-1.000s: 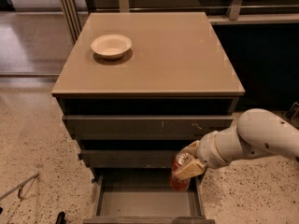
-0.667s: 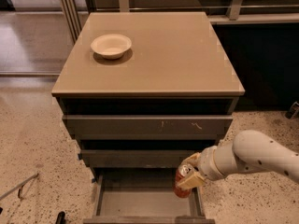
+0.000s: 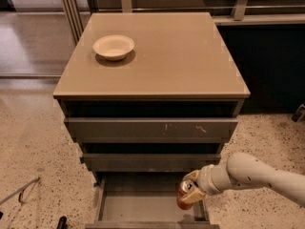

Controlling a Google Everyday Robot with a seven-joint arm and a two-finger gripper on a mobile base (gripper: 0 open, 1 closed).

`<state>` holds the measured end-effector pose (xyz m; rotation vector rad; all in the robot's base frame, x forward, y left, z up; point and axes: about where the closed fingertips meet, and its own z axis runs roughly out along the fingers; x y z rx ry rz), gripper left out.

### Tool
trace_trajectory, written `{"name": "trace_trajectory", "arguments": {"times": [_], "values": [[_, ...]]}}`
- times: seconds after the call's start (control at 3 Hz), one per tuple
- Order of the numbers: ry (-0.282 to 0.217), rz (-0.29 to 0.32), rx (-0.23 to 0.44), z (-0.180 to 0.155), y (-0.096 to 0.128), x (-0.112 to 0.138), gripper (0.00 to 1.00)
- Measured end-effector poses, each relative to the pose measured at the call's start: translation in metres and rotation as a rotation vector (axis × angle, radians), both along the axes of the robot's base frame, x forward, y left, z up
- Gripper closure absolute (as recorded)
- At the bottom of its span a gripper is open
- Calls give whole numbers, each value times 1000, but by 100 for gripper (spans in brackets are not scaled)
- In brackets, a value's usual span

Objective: Place coke can into bottom drawer

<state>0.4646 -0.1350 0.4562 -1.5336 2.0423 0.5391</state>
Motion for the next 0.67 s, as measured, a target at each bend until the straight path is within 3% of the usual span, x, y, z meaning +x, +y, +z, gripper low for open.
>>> {"name": "trace_trajectory", "arguments": {"times": [0.33, 0.67], "values": [[5, 11, 6, -14, 1, -1, 100], [-24, 22, 7, -36, 2, 2, 100]]}}
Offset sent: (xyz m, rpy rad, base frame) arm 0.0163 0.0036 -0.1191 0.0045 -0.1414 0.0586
